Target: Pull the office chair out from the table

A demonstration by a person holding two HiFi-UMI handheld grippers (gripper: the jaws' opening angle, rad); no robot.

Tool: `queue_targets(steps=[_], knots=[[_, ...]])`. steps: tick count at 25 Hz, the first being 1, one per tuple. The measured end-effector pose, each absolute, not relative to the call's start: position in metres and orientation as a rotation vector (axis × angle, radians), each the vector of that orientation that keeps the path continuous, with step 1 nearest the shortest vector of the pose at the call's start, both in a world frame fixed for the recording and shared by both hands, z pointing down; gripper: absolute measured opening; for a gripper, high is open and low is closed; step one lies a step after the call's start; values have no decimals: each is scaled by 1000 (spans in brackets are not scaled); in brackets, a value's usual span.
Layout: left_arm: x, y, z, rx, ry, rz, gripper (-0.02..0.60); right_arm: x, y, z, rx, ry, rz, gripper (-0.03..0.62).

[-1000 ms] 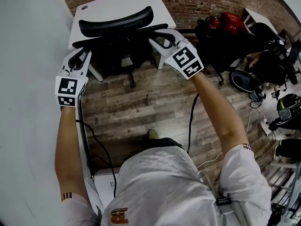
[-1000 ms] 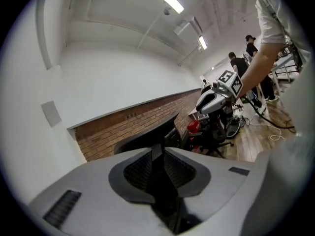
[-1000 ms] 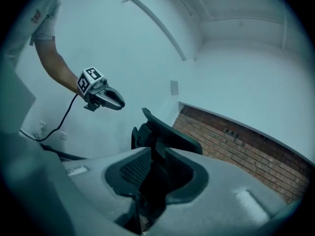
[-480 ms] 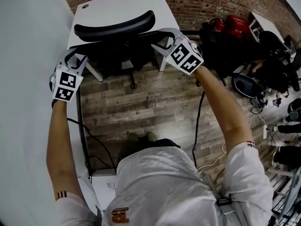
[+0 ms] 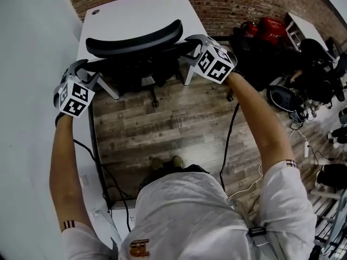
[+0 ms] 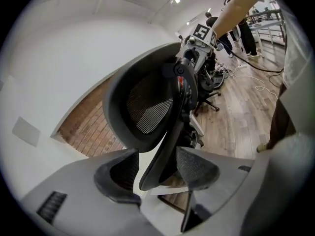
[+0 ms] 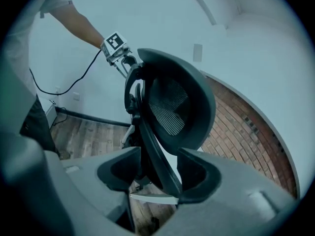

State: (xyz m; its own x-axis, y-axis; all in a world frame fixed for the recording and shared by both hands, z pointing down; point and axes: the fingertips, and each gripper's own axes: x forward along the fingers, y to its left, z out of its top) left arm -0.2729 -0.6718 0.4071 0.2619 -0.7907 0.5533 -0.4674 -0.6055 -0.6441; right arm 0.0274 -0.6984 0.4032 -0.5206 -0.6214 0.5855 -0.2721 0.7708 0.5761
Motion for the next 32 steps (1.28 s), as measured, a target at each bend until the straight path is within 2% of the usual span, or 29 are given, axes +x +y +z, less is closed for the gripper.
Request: queue_targets(steps=[13, 26, 32], knots=[[-302, -720, 454, -2143, 935, -1533, 244, 44, -750, 444, 509, -1957, -477, 236], [-307, -747, 508, -2157, 659, -1748, 244, 37, -772, 495, 276, -1817, -443, 241], [-298, -754, 520, -2178, 574, -1756, 244, 35, -779, 514, 213, -1788, -432, 241]])
